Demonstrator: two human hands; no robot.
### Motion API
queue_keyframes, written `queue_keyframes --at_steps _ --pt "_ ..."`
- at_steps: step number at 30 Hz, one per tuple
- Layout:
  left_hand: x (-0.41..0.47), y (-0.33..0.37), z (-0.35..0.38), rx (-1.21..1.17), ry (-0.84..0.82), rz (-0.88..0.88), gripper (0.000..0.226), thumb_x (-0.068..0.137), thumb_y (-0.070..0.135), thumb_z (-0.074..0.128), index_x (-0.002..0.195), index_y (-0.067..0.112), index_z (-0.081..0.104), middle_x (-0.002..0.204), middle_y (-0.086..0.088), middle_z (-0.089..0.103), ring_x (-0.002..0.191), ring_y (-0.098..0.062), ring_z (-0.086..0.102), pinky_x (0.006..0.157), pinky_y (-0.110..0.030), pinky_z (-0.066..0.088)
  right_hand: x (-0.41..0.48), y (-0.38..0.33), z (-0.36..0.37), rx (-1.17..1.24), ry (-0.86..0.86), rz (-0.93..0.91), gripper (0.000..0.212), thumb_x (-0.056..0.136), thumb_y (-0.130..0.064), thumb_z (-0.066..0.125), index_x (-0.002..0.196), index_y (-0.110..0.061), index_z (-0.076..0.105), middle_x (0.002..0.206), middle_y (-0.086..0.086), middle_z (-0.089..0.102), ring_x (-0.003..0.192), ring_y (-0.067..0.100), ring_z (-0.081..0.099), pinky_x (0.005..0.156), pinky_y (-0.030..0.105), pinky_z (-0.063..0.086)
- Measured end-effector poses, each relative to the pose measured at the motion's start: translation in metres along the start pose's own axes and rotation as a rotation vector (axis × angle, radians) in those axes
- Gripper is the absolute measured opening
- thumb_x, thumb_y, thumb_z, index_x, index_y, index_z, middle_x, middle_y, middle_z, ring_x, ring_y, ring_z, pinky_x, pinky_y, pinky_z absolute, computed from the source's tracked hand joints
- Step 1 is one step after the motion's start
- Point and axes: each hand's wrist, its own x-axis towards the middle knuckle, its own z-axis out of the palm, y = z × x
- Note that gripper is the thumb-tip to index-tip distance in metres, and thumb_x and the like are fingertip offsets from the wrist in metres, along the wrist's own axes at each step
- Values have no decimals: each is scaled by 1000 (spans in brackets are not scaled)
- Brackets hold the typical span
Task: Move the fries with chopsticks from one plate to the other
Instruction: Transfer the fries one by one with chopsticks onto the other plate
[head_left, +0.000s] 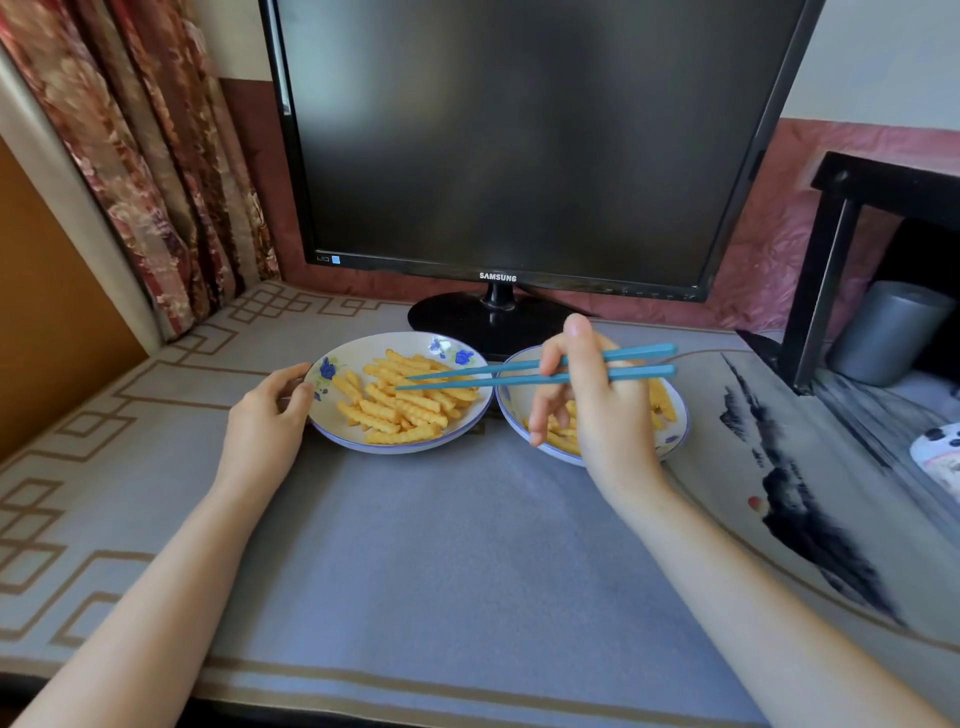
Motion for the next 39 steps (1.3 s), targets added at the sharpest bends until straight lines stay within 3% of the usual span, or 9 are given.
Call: queue_keyframes --at_steps 6,11,14,21,27,30,34,39 --pt "0 1 0 -3 3 -3 32 96 18 45 123 15 61 114 -5 65 95 -8 49 82 -22 33 0 -1 -2 -15 -62 -13 40 105 -22 34 71 -6 52 40 8 50 34 17 48 39 14 33" --pt "-1 2 0 4 11 1 31 96 17 46 122 15 61 115 -6 65 95 -8 48 80 -22 33 17 -19 -29 -50 124 -37 40 104 -24 36 70 -8 50 37 6 46 29 18 41 36 18 24" --pt "-1 2 0 11 11 -1 31 96 18 45 122 16 61 116 -6 65 95 -8 48 80 -22 32 30 -24 -59 -125 216 -68 40 104 -24 37 70 -9 50 36 6 44 29 18 39 35 14 26" --pt "-2 3 -1 12 10 -3 32 96 19 45 125 16 60 119 -5 64 96 -7 47 81 -22 33 42 -19 -102 -335 329 -86 39 103 -29 37 80 -2 54 47 2 53 30 12 43 35 22 32" --pt "-2 3 0 9 9 4 32 96 19 45 124 15 60 118 -6 64 96 -8 47 82 -23 33 43 -13 -107 -443 315 -104 38 103 -30 38 73 -14 54 40 7 49 31 14 41 37 22 34" --pt "-1 1 0 4 4 3 31 96 20 46 124 15 60 118 -6 64 99 -10 50 83 -23 34 42 -12 -104 -476 302 -103 40 104 -32 37 73 -15 54 48 19 51 30 13 40 38 19 35" --pt "-1 2 0 -1 6 -1 31 96 20 45 124 15 59 119 -7 64 110 -17 53 84 -23 33 42 -9 -101 -482 296 -92 41 103 -33 37 69 -19 54 40 8 49 30 14 39 39 19 35" --pt "-2 3 0 1 9 4 32 96 19 45 124 14 59 119 -7 64 105 -14 53 83 -23 33 41 -7 -98 -529 273 -102 41 103 -36 36 69 -22 54 39 5 50 32 16 39 41 20 36"
